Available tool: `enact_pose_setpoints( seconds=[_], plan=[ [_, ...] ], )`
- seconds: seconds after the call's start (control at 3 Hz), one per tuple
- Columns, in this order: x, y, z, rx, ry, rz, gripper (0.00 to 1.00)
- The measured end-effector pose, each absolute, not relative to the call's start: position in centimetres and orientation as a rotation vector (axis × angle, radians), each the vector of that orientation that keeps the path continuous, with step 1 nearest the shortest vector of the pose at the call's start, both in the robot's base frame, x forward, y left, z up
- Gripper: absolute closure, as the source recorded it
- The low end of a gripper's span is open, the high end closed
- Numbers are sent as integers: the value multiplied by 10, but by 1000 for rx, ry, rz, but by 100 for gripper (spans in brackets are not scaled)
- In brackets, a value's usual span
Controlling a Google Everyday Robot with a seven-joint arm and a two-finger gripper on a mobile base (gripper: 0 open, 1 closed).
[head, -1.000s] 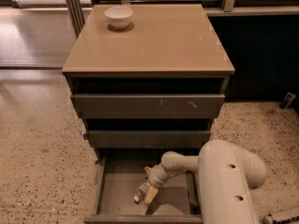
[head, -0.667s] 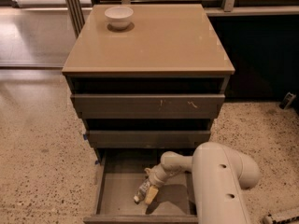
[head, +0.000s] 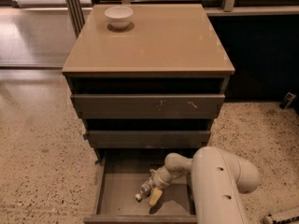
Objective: Pick blue plastic bottle from bottom drawer and place on counter
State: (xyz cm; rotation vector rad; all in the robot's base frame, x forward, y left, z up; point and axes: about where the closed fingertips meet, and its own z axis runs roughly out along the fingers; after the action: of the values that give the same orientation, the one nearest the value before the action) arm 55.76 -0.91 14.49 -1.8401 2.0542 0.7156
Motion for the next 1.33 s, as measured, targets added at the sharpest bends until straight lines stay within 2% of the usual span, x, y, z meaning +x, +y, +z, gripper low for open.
enact_pose_setpoints(
  seconds=[0.33, 0.67, 1.33],
  plan=[
    [558, -9, 145, -1840, 2054, 716, 19],
    [558, -9, 145, -1840, 2054, 716, 50],
    [558, -9, 145, -1840, 2054, 716, 95]
  ],
)
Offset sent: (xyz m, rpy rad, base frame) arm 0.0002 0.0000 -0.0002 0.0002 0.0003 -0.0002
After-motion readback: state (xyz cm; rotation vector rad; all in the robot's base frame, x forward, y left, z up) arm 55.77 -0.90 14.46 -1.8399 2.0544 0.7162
